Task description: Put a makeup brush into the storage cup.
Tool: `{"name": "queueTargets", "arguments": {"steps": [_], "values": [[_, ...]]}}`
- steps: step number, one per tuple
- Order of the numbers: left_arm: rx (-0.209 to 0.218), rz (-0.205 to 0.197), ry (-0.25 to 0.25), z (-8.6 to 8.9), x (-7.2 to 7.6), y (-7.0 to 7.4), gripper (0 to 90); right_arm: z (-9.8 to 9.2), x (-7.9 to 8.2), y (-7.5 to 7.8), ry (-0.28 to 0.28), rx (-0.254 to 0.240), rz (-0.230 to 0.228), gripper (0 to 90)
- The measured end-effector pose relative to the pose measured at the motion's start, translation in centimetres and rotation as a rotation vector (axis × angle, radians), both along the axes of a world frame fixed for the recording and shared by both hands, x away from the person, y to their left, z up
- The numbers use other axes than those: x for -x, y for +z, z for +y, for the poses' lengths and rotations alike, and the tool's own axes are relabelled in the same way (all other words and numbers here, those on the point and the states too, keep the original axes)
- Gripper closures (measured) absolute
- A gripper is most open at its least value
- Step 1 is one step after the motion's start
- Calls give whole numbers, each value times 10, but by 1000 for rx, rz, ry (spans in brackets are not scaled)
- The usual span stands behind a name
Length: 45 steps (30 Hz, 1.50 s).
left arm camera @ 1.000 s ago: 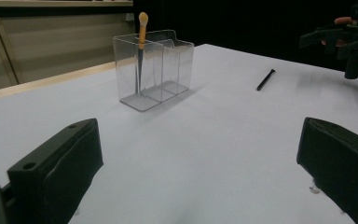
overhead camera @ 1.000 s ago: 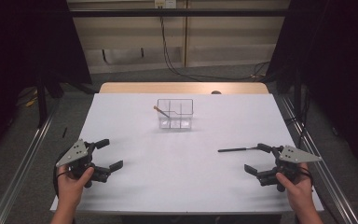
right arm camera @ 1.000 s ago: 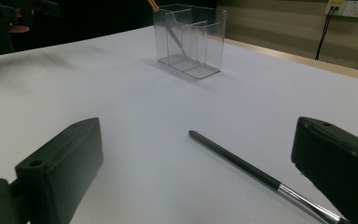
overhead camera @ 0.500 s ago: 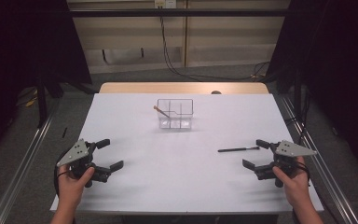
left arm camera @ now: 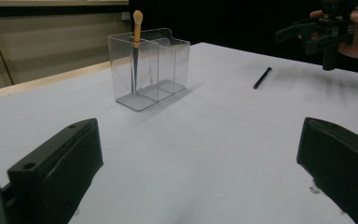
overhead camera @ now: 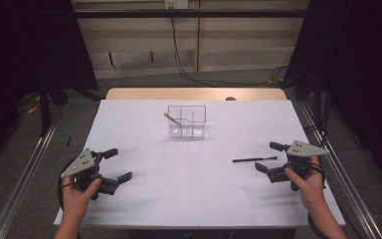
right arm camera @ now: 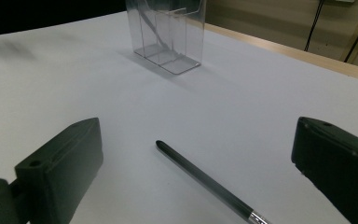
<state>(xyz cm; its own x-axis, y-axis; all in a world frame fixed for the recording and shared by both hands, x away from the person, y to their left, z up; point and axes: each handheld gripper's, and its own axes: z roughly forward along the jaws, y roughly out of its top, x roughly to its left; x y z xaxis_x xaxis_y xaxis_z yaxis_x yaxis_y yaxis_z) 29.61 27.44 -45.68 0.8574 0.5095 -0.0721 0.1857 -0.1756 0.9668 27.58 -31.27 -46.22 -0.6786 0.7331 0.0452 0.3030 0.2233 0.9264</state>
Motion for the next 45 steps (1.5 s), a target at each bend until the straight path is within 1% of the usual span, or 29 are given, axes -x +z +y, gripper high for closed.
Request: {"name": "queueTargets", "arguments": {"steps": [2, 7, 8, 11, 13, 15, 18, 21, 25, 28, 30, 31, 33, 35, 37, 39, 42, 43, 45], "values": [[2, -1, 4, 0, 0, 0, 1, 0, -3, 0, -5, 0, 8, 15], [-6, -4, 2, 1, 0, 1, 1, 1, -11, 3, -5, 27, 27, 13], [-3, -2, 1, 1, 0, 1, 1, 1, -12, 3, -9, 40, 40, 13], [-2, -1, -4, 0, 0, 1, 1, 1, -17, 5, -5, 73, 58, 13], [-3, 3, -8, 0, 0, 0, 2, 2, -20, 6, 7, 95, 77, 13], [-6, 5, -8, 0, 0, 0, 2, 3, -24, 7, 14, 128, 96, 13], [-6, 6, -8, 0, 0, 0, 1, 5, -29, 8, 16, 173, 129, 12], [-1, 5, -8, 0, 0, 0, 1, 4, -35, 10, 14, 202, 169, 12], [4, 6, -10, -1, 0, 0, 1, 5, -42, 12, 28, 242, 221, 10], [3, 7, -13, -1, -1, 1, 1, 7, -45, 12, 48, 286, 252, 9], [9, 8, -11, -1, -1, 1, 1, 10, -47, 12, 57, 318, 277, 8], [12, 8, -13, -1, -1, 1, 1, 11, -47, 12, 61, 340, 282, 8], [10, 6, -10, -1, -1, 1, 1, 12, -49, 12, 66, 375, 307, 11], [12, 7, -12, -1, 0, 1, 1, 13, -51, 12, 71, 383, 320, 16], [12, 7, -10, -1, 0, 1, 2, 14, -52, 12, 67, 400, 323, 24], [9, 4, -12, -2, -1, 1, 1, 15, -54, 13, 70, 413, 341, 25], [10, 4, -15, -2, -1, 1, 2, 16, -56, 13, 85, 456, 354, 36], [11, 4, -14, -3, 0, 2, 2, 16, -57, 13, 82, 467, 363, 50], [14, 4, -17, -3, 0, 2, 2, 17, -59, 13, 92, 473, 375, 69]]}}
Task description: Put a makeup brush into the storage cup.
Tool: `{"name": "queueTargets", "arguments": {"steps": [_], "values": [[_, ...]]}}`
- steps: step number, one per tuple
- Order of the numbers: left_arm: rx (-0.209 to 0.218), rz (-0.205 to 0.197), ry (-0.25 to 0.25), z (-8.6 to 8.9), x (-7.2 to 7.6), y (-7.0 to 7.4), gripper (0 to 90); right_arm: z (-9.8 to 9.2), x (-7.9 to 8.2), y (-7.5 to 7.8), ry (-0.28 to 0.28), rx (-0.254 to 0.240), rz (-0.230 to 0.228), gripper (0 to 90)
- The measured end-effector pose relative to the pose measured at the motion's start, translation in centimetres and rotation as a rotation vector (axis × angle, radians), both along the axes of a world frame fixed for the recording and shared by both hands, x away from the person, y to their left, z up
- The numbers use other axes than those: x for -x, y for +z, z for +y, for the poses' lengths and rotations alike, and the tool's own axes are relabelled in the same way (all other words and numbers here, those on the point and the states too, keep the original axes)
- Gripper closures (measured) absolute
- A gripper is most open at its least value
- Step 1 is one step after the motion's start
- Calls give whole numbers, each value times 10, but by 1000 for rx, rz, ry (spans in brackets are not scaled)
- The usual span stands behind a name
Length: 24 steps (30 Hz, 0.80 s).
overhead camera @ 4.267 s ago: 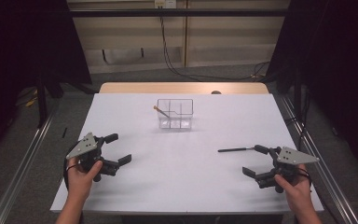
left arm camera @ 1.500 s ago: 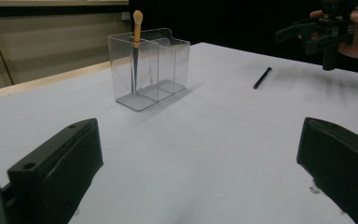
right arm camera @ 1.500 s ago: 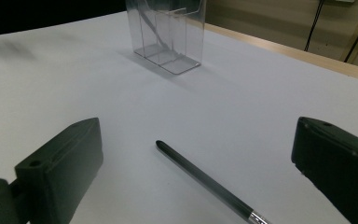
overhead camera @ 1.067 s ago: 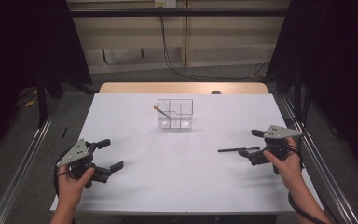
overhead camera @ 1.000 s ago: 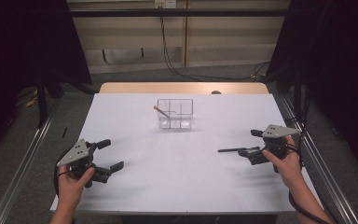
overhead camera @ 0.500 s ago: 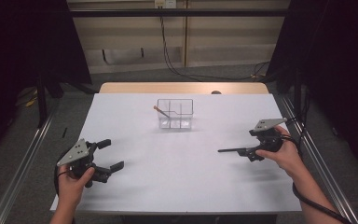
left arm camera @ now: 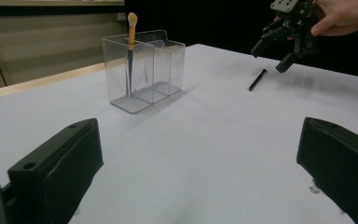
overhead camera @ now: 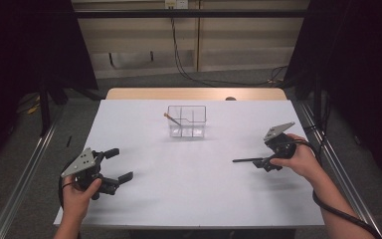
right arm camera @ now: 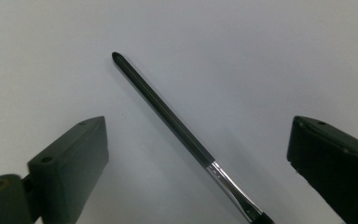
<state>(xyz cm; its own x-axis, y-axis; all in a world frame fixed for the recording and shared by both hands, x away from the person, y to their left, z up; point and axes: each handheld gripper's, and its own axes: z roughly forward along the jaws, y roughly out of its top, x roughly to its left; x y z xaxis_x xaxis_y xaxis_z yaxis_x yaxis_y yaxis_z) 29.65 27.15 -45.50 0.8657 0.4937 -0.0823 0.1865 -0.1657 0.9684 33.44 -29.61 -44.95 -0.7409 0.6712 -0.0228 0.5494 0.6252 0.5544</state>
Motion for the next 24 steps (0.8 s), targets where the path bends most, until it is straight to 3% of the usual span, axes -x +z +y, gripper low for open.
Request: {"name": "queueTargets", "arguments": {"steps": [14, 24], "values": [[-1, -2, -2, -1, 0, 0, 2, 0, -8, -3, 25, 108, 68, 271], [3, 3, 2, 0, -1, 0, 2, 0, -12, -8, 46, 142, 94, 370]]}}
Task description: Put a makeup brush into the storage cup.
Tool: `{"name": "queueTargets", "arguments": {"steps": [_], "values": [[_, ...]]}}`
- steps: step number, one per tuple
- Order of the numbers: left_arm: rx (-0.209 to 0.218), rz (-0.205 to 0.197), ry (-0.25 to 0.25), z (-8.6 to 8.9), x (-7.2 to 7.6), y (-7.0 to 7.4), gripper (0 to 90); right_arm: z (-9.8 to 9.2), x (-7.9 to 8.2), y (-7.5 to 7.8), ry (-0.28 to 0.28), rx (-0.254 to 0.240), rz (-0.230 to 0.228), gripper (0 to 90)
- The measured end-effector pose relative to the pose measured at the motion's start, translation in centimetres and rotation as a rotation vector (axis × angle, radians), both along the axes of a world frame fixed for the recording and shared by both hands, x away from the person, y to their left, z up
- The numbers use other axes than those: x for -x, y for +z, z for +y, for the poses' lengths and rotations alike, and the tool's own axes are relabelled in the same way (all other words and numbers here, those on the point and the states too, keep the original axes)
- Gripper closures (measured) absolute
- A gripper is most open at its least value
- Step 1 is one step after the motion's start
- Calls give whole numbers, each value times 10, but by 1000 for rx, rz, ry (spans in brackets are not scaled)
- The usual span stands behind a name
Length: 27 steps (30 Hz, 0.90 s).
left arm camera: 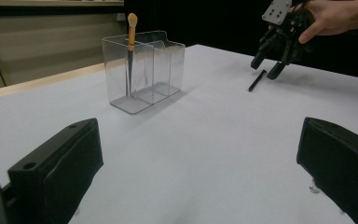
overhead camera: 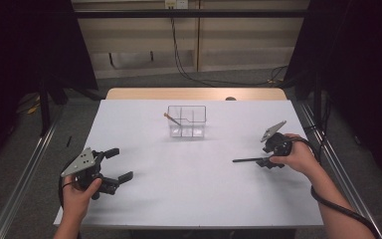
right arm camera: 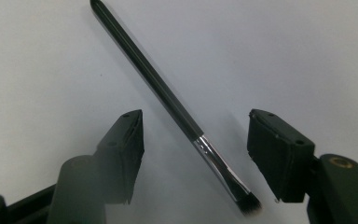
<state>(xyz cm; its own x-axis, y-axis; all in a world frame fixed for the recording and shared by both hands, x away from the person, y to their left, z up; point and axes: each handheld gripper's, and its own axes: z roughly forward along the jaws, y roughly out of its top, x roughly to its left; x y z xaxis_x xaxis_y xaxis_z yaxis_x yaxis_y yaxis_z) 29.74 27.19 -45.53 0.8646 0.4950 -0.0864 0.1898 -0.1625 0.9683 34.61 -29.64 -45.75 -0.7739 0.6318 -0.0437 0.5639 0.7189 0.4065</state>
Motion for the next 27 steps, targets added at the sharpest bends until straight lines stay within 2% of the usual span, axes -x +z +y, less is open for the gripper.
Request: {"name": "queueTargets", "arguments": {"steps": [6, 8, 11, 17, 21, 23, 27], "values": [[-2, 4, 4, 2, -1, -1, 2, -2, -4, -3, -14, 10, 31, 391], [5, 6, 7, 2, -1, -1, 2, -4, -5, -4, -13, 1, 50, 422], [5, -1, 6, 3, -1, 0, 2, -4, -5, -4, 1, -19, 73, 522], [8, -3, 10, 3, 0, 1, 2, -2, -2, -3, 17, -21, 78, 623], [6, -6, 9, 3, 0, 2, 4, 2, -1, 0, 20, 2, 104, 724], [4, -4, 5, 3, 0, 1, 4, 4, 0, 0, 18, 14, 106, 732], [-1, -5, 4, 2, -1, 1, 5, 4, 1, 2, 20, 24, 147, 753]]}}
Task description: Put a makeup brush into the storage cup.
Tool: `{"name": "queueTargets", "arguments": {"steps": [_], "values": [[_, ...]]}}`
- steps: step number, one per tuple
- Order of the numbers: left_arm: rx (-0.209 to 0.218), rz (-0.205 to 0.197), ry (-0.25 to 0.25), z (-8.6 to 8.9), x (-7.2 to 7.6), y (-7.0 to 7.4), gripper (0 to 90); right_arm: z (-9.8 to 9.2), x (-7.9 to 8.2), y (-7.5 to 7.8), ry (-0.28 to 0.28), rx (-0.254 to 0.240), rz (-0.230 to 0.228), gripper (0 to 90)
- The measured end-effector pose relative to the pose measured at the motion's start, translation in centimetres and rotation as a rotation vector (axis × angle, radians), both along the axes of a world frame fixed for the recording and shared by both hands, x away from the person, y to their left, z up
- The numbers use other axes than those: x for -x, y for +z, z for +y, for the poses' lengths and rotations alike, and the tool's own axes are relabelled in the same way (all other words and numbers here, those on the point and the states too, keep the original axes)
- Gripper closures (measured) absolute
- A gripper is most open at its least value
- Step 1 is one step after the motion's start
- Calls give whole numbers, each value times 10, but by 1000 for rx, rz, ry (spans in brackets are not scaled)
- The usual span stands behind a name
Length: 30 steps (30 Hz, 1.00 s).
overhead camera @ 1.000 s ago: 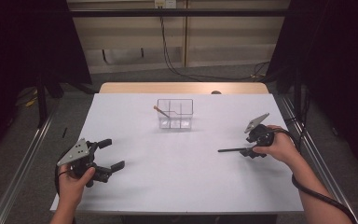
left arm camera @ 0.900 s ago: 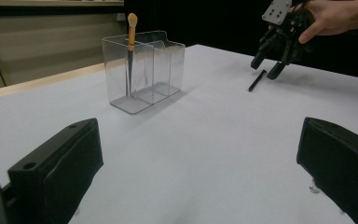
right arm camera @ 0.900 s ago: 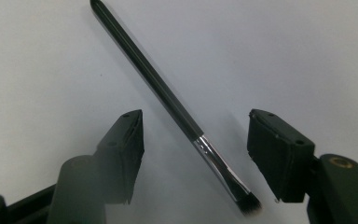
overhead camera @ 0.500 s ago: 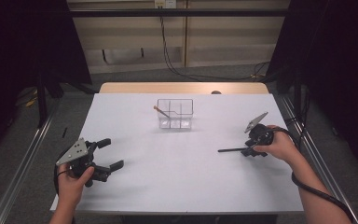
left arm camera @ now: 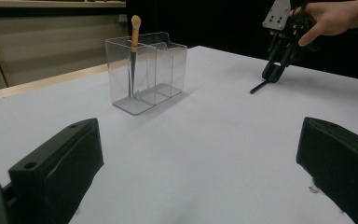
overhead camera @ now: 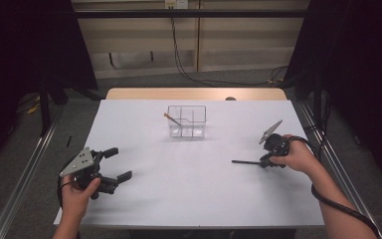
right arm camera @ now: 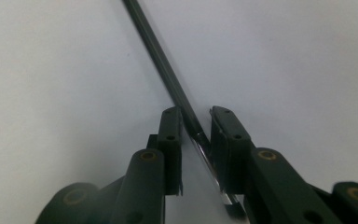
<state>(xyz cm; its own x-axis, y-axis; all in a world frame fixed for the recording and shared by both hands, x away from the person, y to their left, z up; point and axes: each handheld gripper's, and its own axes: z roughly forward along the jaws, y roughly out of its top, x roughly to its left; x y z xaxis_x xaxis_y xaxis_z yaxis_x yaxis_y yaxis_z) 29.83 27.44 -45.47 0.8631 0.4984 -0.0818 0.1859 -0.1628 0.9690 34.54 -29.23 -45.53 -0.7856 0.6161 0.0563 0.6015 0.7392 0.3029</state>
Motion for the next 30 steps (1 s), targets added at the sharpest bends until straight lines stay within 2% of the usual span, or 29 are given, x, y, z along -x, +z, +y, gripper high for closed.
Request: {"name": "queueTargets", "arguments": {"steps": [8, 11, 13, 16, 17, 21, 25, 28, 30], "values": [[3, 2, -2, -2, 0, 0, 8, 4, -2, 0, -32, 27, 38, 741], [-1, 2, -6, -3, 0, 0, 8, 8, -2, 0, 6, 60, 23, 749], [-2, 2, -7, -3, 0, 0, 8, 9, -2, 0, 23, 65, 15, 761], [1, 5, -3, -3, 0, 0, 8, 9, 0, 0, 44, 54, 21, 844], [1, 4, -6, -3, 0, 0, 8, 10, 0, 0, 49, 57, 19, 844], [0, 5, -2, -2, 0, 0, 8, 12, 1, 1, 41, 79, 15, 845], [0, 3, -3, -2, 0, 0, 8, 12, 2, 1, 13, 68, 16, 845], [-1, 1, 0, -1, 0, 1, 8, 10, 2, 1, 13, 61, 9, 845], [-1, 2, -1, -2, 0, 1, 8, 10, 3, 2, 0, 53, 19, 845]]}}
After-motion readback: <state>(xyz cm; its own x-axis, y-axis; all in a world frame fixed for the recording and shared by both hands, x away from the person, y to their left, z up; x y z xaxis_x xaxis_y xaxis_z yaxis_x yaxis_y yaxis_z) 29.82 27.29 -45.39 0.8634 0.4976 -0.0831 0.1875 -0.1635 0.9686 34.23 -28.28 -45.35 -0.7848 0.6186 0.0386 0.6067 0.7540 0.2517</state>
